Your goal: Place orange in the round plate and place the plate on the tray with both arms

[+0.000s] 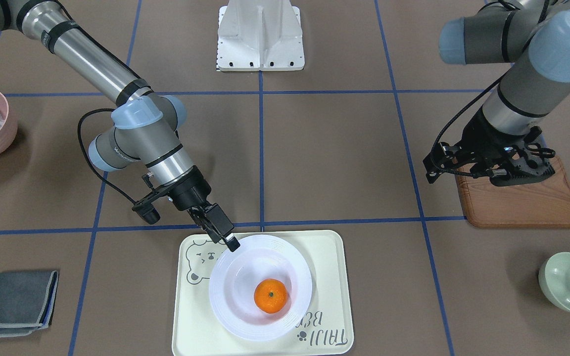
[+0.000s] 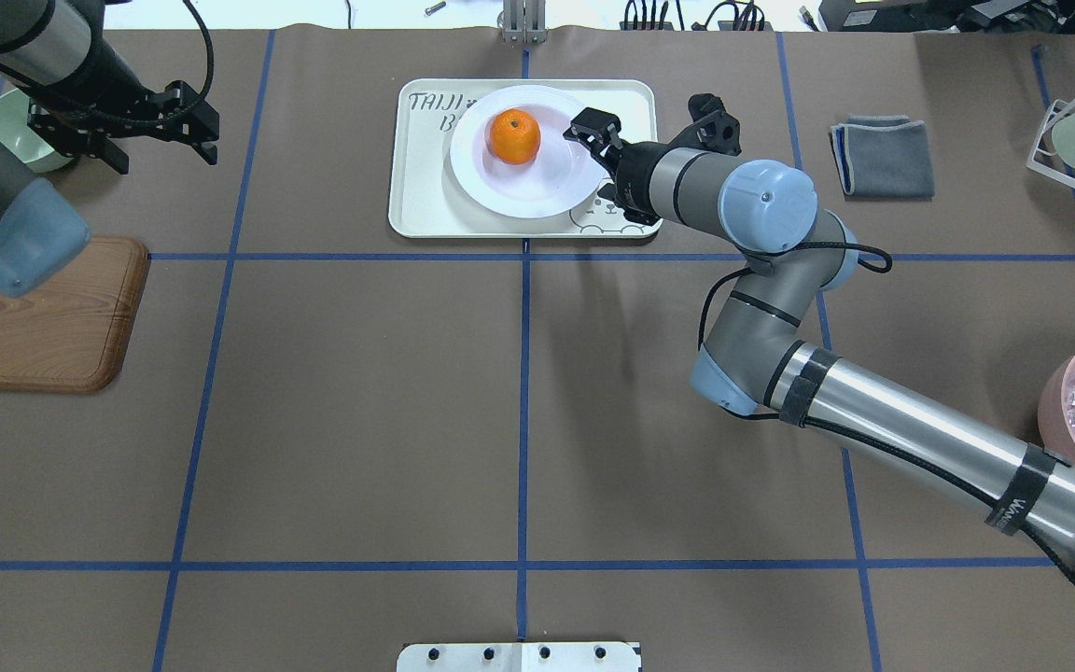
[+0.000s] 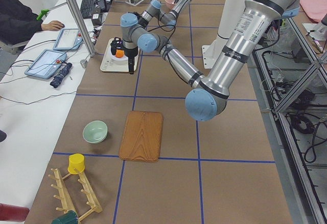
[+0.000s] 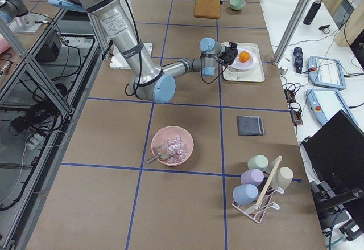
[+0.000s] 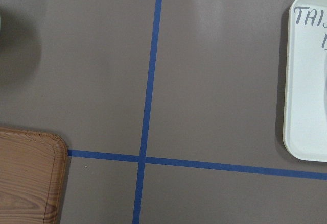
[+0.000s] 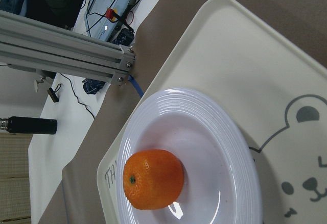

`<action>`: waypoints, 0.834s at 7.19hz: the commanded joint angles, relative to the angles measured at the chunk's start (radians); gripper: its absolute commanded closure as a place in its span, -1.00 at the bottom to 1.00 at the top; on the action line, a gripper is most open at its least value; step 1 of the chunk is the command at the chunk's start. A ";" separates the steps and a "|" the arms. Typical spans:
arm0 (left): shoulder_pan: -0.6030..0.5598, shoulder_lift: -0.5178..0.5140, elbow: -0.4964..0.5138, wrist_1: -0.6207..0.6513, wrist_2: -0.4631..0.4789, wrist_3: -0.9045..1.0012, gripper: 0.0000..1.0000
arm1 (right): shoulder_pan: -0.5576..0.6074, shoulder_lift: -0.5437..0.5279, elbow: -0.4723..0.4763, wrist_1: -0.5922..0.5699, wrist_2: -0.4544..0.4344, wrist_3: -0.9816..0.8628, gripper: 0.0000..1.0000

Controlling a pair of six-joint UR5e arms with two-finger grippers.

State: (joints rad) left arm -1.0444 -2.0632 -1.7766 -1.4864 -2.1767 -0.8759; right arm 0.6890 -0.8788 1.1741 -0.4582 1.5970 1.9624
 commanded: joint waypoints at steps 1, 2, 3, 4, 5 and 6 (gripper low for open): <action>-0.009 0.000 -0.006 0.000 -0.003 0.003 -0.96 | 0.061 -0.038 0.134 -0.272 0.128 -0.222 -1.00; -0.025 0.001 -0.009 0.000 -0.008 0.005 -0.96 | 0.105 -0.073 0.171 -0.343 0.191 -0.319 -1.00; -0.040 0.003 -0.009 0.000 -0.006 0.024 -0.96 | 0.163 -0.112 0.174 -0.355 0.283 -0.417 -1.00; -0.081 0.033 -0.015 0.006 -0.008 0.114 -0.96 | 0.241 -0.173 0.174 -0.355 0.398 -0.559 -1.00; -0.138 0.076 -0.020 0.006 -0.008 0.199 -0.96 | 0.323 -0.224 0.173 -0.375 0.507 -0.729 -1.00; -0.204 0.113 -0.006 0.011 -0.008 0.353 -0.96 | 0.411 -0.288 0.170 -0.385 0.600 -0.899 -1.00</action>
State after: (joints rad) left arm -1.1741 -1.9956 -1.7905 -1.4799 -2.1841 -0.6788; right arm 0.9925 -1.0909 1.3457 -0.8263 2.0700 1.2740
